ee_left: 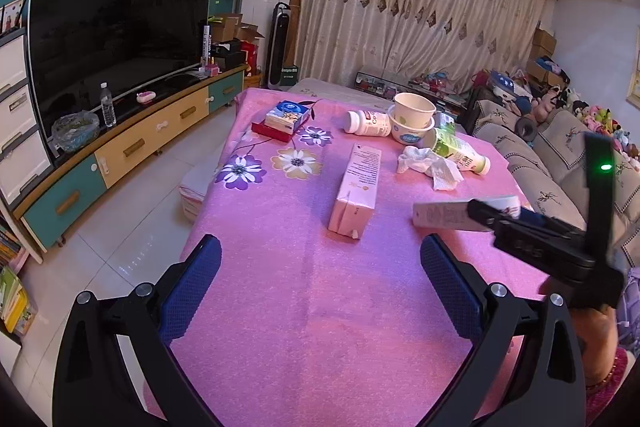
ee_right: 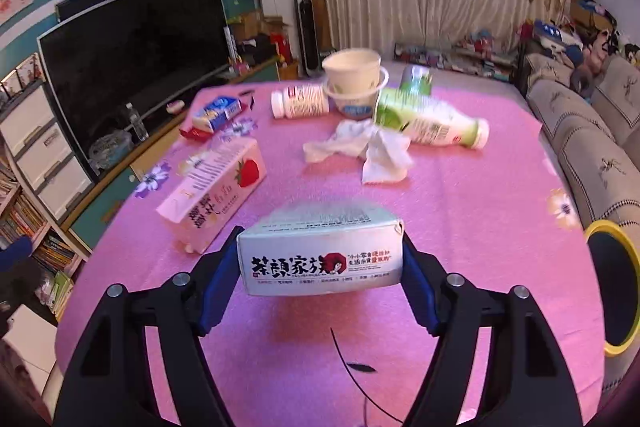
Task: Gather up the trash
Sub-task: 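Carry the white carton with the right gripper over the bin and release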
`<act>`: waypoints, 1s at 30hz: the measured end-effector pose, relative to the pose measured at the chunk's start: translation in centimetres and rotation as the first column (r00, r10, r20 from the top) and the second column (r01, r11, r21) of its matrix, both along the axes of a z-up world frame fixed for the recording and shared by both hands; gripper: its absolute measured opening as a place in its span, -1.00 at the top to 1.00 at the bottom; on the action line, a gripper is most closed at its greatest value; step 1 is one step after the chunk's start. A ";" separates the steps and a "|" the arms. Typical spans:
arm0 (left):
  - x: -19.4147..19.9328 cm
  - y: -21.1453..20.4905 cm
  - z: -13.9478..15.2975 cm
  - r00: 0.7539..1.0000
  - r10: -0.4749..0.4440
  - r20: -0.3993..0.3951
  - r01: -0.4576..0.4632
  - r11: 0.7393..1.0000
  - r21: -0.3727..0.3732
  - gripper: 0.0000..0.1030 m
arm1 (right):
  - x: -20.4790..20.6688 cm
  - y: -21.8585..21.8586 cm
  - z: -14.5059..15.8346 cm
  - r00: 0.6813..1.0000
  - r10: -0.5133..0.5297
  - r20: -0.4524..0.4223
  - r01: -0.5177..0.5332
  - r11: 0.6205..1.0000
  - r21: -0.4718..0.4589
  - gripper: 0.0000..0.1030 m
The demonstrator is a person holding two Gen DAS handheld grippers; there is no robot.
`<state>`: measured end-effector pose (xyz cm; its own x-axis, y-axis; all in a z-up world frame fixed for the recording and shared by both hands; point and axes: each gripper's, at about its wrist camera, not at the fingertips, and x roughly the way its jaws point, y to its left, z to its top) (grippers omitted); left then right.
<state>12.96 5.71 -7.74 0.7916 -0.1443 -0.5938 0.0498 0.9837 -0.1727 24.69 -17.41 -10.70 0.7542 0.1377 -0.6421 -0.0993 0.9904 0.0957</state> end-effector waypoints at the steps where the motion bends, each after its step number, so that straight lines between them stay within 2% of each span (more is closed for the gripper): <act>1: 0.0 -0.3 0.0 1.000 -0.007 0.000 0.007 1.000 0.002 -0.90 | -0.7 -0.4 0.6 1.000 0.011 0.011 -0.011 1.000 0.006 -0.33; 5: -0.3 -1.3 0.1 1.000 -0.026 0.004 0.026 1.000 0.010 -0.90 | -2.9 -1.5 2.0 0.999 0.036 0.041 -0.037 0.999 0.021 -0.33; 9: -0.4 -2.0 0.3 0.999 -0.032 0.010 0.032 0.999 0.013 -0.90 | -4.3 -3.1 2.3 0.998 0.048 0.028 -0.049 0.997 0.062 -0.33; 16: -0.6 -3.0 0.5 0.999 -0.044 0.008 0.044 0.999 0.021 -0.90 | -5.8 -6.8 3.3 0.999 0.004 0.049 -0.010 0.993 0.119 -0.33; 21: -0.2 -4.2 0.5 0.998 -0.060 0.002 0.060 0.998 0.031 -0.90 | -6.6 -11.7 4.2 0.990 -0.114 0.084 0.104 0.987 0.122 -0.33; 24: 0.2 -5.1 0.4 0.998 -0.070 -0.003 0.070 0.997 0.039 -0.90 | -6.9 -15.9 4.2 0.971 -0.222 0.085 0.211 0.970 0.122 -0.33; 26: 0.5 -5.6 0.3 0.997 -0.078 -0.010 0.078 0.996 0.043 -0.90 | -7.3 -19.2 3.8 0.950 -0.302 0.079 0.291 0.948 0.130 -0.33; 30: 1.2 -6.9 0.0 0.995 -0.091 -0.028 0.093 0.994 0.050 -0.90 | -7.6 -25.5 2.1 0.888 -0.459 0.037 0.453 0.885 0.105 -0.33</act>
<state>14.14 -1.16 -7.78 0.7610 -0.1846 -0.6220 0.1368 0.9828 -0.1244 17.10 -42.93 -8.62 0.7838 -0.1751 -0.5959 0.3531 0.9149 0.1956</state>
